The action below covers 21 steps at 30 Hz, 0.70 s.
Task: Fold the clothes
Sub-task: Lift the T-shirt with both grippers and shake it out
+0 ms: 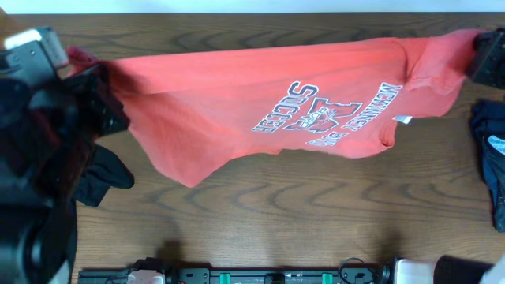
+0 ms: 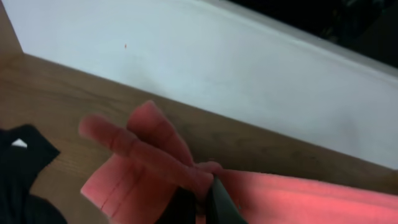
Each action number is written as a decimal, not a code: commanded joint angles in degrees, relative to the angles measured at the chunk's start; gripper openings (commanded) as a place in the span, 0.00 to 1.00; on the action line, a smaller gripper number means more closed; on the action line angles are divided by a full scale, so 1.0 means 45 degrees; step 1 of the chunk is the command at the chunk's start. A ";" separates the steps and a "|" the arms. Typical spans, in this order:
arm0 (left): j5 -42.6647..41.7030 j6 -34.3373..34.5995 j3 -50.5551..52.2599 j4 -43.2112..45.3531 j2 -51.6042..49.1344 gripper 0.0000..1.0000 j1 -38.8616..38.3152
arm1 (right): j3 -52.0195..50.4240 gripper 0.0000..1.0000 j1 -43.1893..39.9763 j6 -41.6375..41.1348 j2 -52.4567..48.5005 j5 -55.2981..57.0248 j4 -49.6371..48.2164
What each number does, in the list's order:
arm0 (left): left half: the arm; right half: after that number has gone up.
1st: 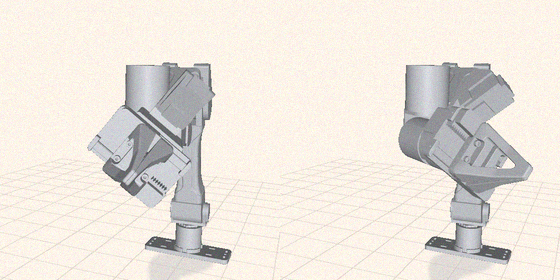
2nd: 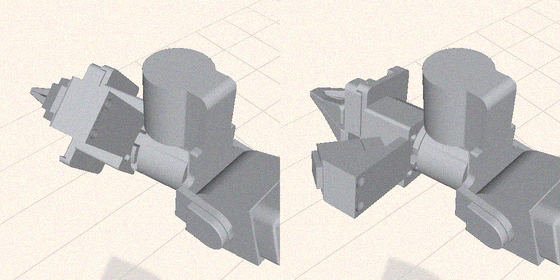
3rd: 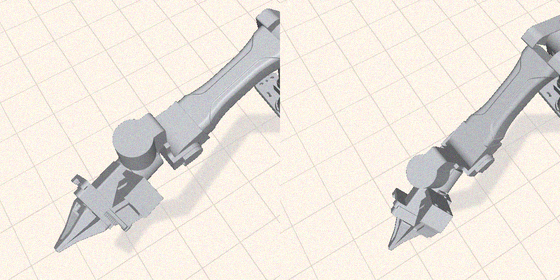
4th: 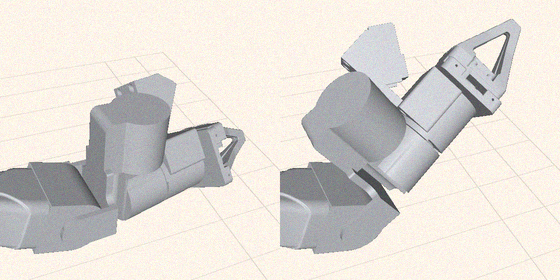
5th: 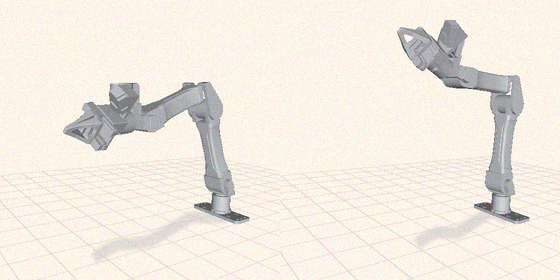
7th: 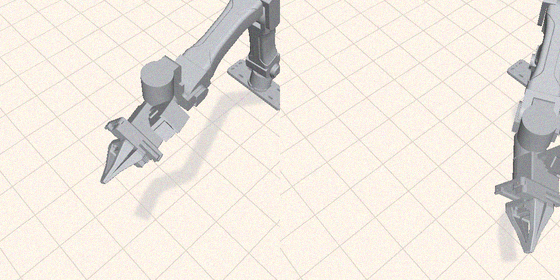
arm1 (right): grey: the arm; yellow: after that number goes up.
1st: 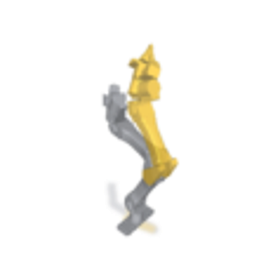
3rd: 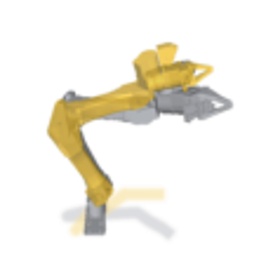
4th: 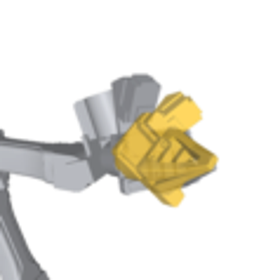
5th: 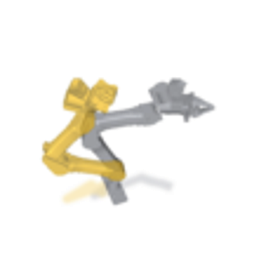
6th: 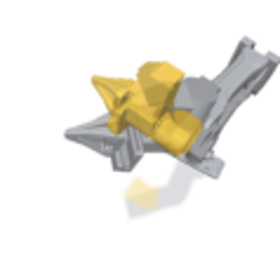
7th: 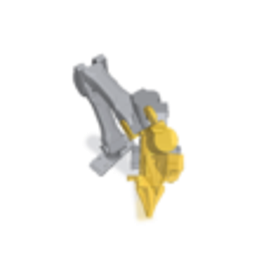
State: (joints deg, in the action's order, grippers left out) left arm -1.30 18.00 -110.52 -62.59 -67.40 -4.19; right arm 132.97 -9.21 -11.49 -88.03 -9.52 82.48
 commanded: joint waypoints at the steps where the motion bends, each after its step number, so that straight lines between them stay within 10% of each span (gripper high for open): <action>1: -0.0044 -0.0024 -0.0102 -0.0029 -0.1511 0.06 0.0126 | 0.0044 0.01 -0.0189 0.0393 -0.1423 -0.1001 0.0306; 21: -0.0699 -0.0665 -0.1734 0.8578 -0.3934 0.07 0.0141 | 0.2550 0.01 -0.0223 -0.1467 -0.3225 -0.2254 -0.8578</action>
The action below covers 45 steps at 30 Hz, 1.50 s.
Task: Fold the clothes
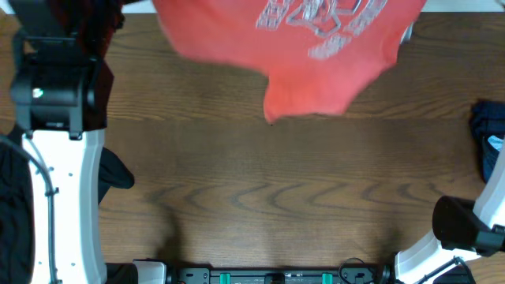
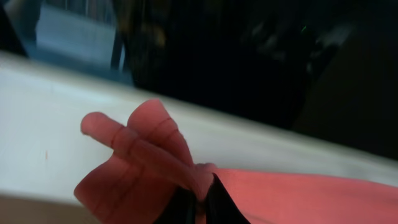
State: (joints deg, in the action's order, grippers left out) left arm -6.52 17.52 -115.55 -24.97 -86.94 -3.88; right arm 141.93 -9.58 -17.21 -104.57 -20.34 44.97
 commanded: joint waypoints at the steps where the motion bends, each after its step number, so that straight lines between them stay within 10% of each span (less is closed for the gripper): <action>1: 0.0573 -0.0602 -0.0617 0.0243 0.0408 0.08 0.0073 | 0.0559 0.01 -0.0141 -0.0121 0.0447 0.0136 -0.0335; 16: -0.0967 -0.0874 -0.0612 -0.3852 -0.3366 0.13 0.0068 | 0.0505 0.01 0.0942 0.3521 -0.3866 -0.0534 0.5270; 32: -0.2108 -0.0078 -0.0617 -0.4682 -0.4342 0.08 0.0058 | 0.0801 0.01 0.1836 0.3361 -0.4537 -0.0214 0.3478; 34: -0.2108 0.0170 -0.0607 -0.6105 -0.4517 0.28 0.0058 | 0.0801 0.01 0.1836 0.3366 -0.4522 -0.0189 0.3487; 36: -0.2079 0.0165 -0.0481 -0.7208 -0.4745 0.70 0.0058 | 0.0801 0.01 0.1836 0.3361 -0.4522 -0.0194 0.3585; 45: -0.2089 0.0073 0.0044 -0.8966 -0.6965 0.71 0.0117 | 0.0801 0.01 0.2006 0.3366 -0.4522 -0.0194 0.3925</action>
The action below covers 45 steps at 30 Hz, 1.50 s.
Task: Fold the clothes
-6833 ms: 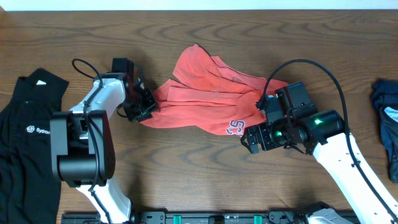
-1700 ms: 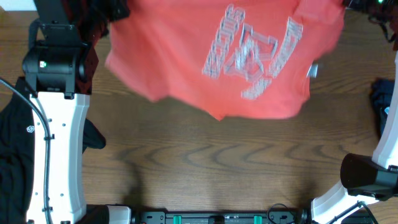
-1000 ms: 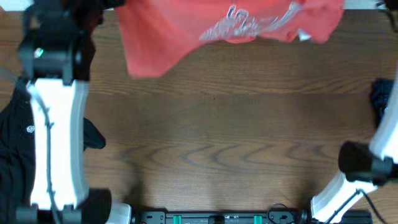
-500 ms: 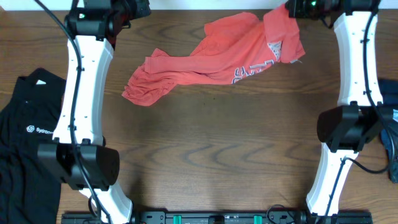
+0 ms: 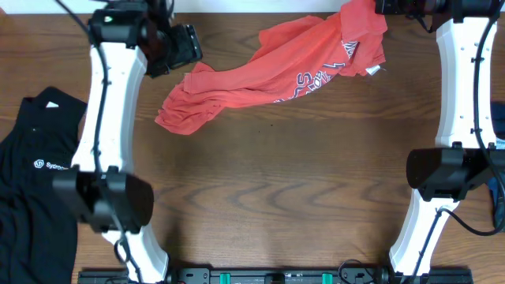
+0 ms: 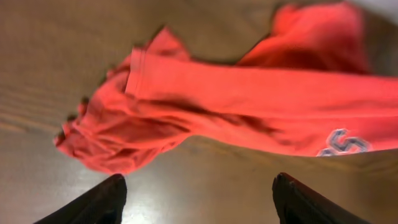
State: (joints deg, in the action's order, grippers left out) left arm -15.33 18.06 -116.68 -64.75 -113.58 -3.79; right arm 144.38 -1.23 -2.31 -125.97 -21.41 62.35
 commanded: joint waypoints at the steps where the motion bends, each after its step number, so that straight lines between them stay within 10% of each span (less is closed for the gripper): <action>1: -0.0185 -0.0044 0.0296 -0.0083 -0.1443 0.68 0.0097 | 0.0257 0.01 0.0165 0.0049 0.0233 0.0039 0.0117; 5: -0.0816 -0.0029 0.0296 0.0374 -0.2696 0.47 0.0102 | 0.0257 0.01 0.0287 0.0068 0.0233 0.0044 0.0311; 45: -0.0967 0.1496 0.0282 0.2016 -0.4770 0.57 0.0704 | 0.0257 0.01 0.0364 0.0588 0.0233 0.0466 0.0675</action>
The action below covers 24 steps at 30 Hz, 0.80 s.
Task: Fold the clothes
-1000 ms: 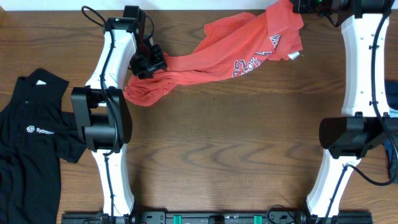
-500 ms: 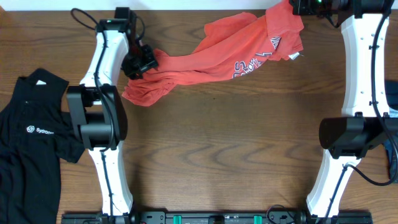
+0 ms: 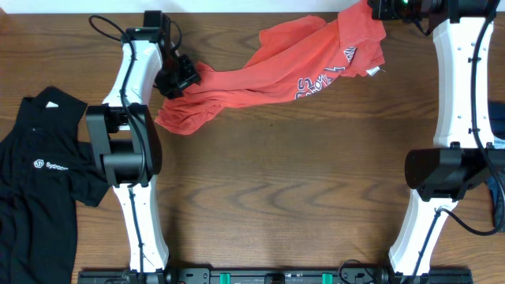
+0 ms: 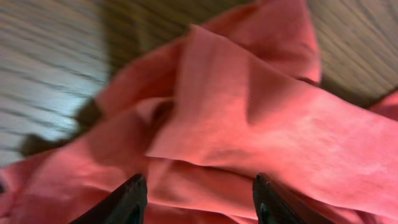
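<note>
The red T-shirt (image 3: pixel 276 67) with a grey print lies crumpled along the far side of the table, and its left end is bunched. My left gripper (image 3: pixel 178 79) hovers just over that bunch. In the left wrist view the left gripper (image 4: pixel 202 205) is open, its two dark fingertips (image 4: pixel 132 200) spread wide close above folds of the red T-shirt (image 4: pixel 249 118). My right gripper (image 3: pixel 377 8) is at the far right edge of the view. The shirt's right end rises up to it and looks pinched there.
A black shirt (image 3: pixel 39 173) with a small white logo lies spread at the table's left edge. The white arms stretch from their bases at the front edge (image 3: pixel 276 276) up both sides. Bare wood (image 3: pixel 276 189) fills the middle.
My left gripper, still open, was higher and farther back from the shirt; now it sits close over the bunched left end. The shirt and the right arm have barely shifted.
Both grippers first held the red shirt stretched wide over the table, then raised toward the far edge. Later the left gripper was open and the shirt lay crumpled at the far side, its right end still held. Now the open left gripper is low over the left bunch.
</note>
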Each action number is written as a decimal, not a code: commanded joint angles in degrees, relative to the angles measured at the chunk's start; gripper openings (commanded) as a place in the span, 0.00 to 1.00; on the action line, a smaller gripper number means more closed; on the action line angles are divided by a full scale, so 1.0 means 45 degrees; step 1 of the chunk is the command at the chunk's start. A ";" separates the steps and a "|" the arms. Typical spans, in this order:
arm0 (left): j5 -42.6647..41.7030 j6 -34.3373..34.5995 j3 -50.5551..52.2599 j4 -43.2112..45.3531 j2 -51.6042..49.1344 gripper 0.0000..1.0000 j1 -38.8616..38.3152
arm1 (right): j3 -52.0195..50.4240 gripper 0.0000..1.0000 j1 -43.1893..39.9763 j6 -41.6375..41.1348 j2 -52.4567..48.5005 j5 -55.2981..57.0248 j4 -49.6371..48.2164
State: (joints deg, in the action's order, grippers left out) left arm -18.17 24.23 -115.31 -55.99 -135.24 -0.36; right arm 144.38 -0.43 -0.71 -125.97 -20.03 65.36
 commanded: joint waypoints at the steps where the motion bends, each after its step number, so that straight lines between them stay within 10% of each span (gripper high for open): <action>1: -0.0335 0.0243 -0.0024 0.0092 0.0044 0.57 -0.0058 | 0.0257 0.01 0.0185 0.0233 0.0233 0.0155 0.0029; 24: 0.0015 0.0782 -0.0019 0.0418 -0.0262 0.57 -0.0379 | 0.0257 0.01 0.0185 0.0602 0.0233 0.0165 0.0282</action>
State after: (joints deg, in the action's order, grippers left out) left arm -19.31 27.22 -115.28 -53.06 -135.35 -2.13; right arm 144.38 -0.43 0.71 -125.97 -19.51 66.63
